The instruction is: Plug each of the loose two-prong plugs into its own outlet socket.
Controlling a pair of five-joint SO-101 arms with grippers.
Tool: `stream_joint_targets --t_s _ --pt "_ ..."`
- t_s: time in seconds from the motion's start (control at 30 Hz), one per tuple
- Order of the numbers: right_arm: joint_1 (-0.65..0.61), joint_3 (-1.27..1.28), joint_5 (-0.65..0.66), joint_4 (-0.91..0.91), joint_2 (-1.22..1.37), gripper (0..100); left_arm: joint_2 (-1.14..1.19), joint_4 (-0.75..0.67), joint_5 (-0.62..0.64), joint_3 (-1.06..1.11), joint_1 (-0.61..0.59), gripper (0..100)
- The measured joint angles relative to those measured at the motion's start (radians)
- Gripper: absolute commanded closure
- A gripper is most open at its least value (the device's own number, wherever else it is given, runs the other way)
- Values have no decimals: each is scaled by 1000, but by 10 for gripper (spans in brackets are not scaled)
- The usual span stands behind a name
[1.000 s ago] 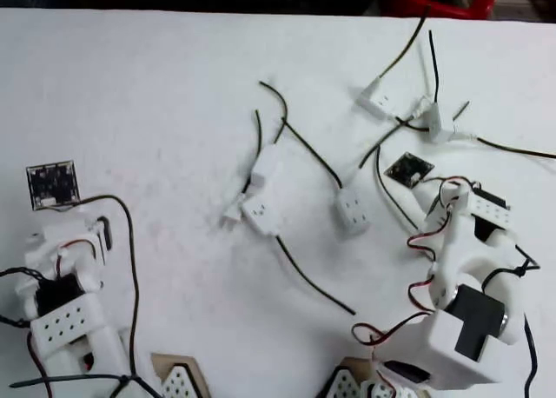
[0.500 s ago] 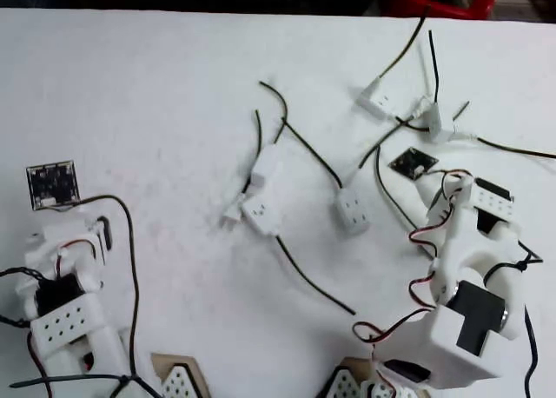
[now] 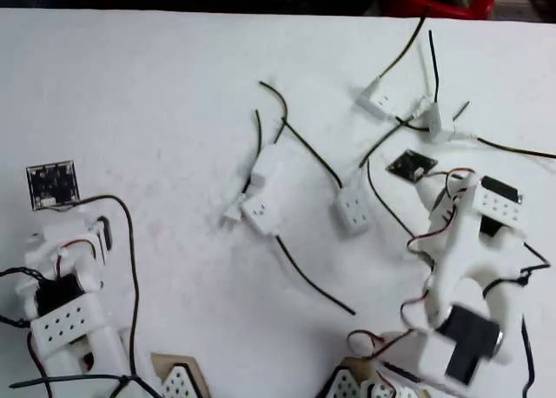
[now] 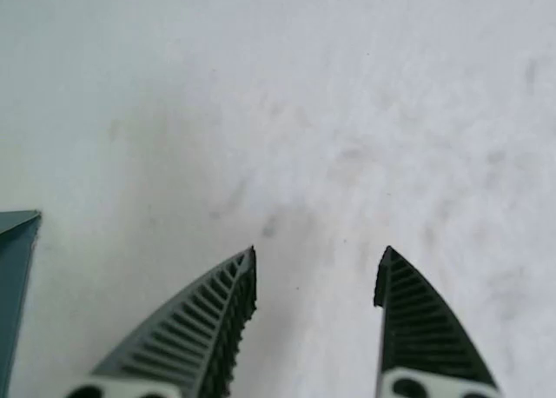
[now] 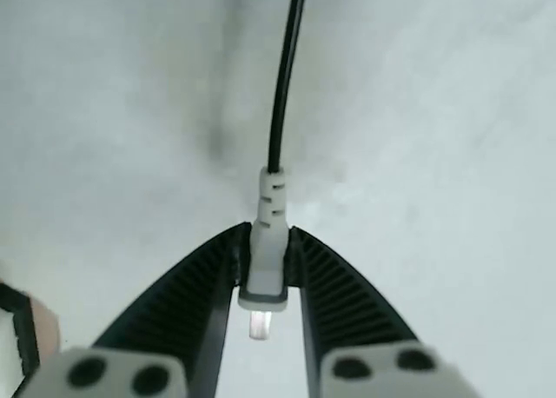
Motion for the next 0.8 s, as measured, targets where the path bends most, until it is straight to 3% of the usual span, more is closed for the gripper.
stream_joint_targets --t_s 0.23,0.6,0.8 --pt "-130 0 -176 55 -227 981 0 0 0 0 48 771" --pt "-502 43 -546 41 -485 981 0 -26 6 -44 219 771" --pt "-698 43 -778 -49 -566 981 0 -29 160 -114 347 771"
